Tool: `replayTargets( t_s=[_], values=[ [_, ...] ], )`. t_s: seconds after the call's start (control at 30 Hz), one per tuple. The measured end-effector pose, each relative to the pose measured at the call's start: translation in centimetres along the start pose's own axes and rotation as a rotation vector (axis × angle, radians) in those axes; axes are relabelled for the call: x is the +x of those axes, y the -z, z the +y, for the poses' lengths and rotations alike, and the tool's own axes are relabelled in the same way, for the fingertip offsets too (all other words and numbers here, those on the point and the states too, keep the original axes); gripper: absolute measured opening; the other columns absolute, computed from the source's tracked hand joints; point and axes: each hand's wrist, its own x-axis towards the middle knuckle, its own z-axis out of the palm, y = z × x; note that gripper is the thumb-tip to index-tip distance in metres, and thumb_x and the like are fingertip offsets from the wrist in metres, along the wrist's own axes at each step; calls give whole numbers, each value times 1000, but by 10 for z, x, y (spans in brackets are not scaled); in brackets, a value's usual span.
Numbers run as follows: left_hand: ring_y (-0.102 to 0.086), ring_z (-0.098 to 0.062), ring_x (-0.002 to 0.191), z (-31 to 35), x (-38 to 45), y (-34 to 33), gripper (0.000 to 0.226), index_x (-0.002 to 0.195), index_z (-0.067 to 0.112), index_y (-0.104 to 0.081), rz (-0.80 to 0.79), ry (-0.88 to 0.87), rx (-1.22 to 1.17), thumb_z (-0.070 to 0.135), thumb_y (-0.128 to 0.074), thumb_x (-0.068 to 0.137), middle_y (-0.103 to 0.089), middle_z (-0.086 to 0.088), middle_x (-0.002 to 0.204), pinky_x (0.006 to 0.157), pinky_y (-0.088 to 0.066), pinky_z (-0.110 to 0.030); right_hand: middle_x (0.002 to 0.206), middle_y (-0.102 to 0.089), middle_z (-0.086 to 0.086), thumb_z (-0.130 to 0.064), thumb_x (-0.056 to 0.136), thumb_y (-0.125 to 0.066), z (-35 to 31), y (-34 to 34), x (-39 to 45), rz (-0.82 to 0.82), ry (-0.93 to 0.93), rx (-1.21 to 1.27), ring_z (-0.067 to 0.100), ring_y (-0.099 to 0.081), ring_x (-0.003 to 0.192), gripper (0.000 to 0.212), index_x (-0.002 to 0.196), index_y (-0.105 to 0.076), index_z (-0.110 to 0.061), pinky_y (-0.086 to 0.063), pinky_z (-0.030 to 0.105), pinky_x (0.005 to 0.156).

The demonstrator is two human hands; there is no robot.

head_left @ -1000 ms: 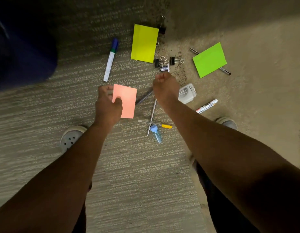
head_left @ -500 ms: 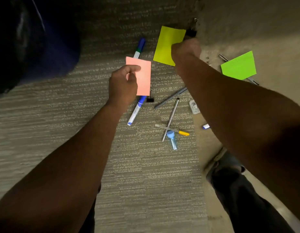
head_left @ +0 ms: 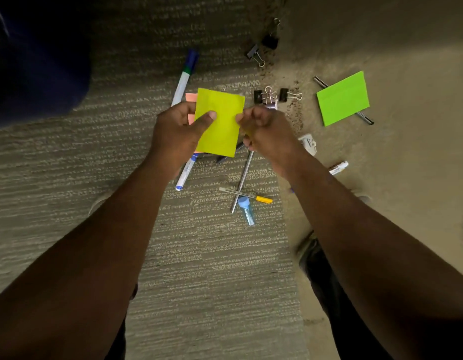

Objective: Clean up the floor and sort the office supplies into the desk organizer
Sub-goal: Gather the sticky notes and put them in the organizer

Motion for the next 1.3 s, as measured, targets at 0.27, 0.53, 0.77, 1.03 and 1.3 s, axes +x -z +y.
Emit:
replayTargets(
  t_s=[0.27,0.53,0.77,1.03,1.3],
  values=[
    [-63,-20,91,-9,4,-15,16,106,18,-53,33,-25,127,19,-60,92,-67,-7,104,86,-54,-45,124,-56,15,-15,88,-51,37,76,32,496,147,-869,34,-53,112,32,118,-58,-17,-44,39,88],
    [-60,-18,89,-8,-3,-14,17,110,20,-48,129,-16,183,21,-57,95,-62,-2,102,86,-53,-44,126,-49,23,-5,76,-59,43,171,67,422,256,-1547,41,-42,119,52,125,-41,-9,-34,48,101],
    [-55,7,76,31,-46,-14,24,111,22,-40,189,-22,101,11,-55,96,-57,8,99,80,-50,-28,107,-57,25,-6,86,-48,7,176,26,334,339,-1478,41,-49,104,22,106,-57,-2,-40,46,87],
    [-58,2,79,161,-168,6,33,114,22,-40,262,43,-57,1,-55,94,-60,-2,105,78,-51,-35,78,-61,-2,-22,83,-71,-111,149,-127,372,104,-427,20,-58,77,14,86,-57,-19,-31,23,63],
    [-63,-3,82,328,-314,83,60,137,25,-34,251,-116,-198,-11,-49,92,-62,-1,109,73,-52,-26,80,-66,-6,-12,84,-72,-280,127,-320,373,312,4,20,-65,77,27,82,-50,-29,-54,35,74]
  ],
)
